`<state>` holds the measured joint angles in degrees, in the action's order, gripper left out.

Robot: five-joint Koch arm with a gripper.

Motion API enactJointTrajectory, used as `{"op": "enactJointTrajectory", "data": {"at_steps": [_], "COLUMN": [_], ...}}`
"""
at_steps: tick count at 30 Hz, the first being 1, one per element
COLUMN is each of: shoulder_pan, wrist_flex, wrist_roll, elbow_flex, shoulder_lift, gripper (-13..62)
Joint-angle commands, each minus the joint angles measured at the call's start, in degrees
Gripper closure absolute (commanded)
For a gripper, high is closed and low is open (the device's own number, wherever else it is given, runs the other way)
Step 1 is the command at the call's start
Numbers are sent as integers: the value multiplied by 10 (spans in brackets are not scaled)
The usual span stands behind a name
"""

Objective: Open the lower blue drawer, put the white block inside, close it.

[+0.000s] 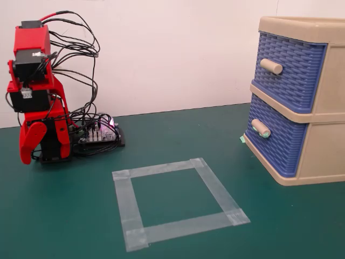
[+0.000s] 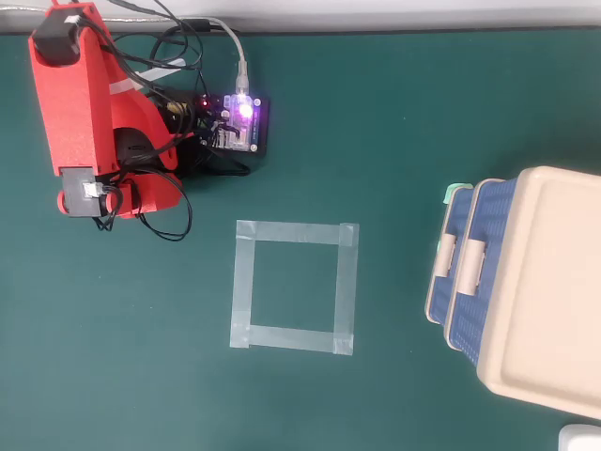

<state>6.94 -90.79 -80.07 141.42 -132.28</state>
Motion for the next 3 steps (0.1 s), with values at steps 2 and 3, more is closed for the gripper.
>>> {"op": "enactJointTrajectory", "data": {"at_steps": [2, 3], "shoulder_pan": [3, 3], "wrist_flex": [-43, -43], "wrist_roll": [-1, -1], "elbow_flex": [20, 21], "shoulder_lift": [-25, -25], "gripper": [149, 149]}}
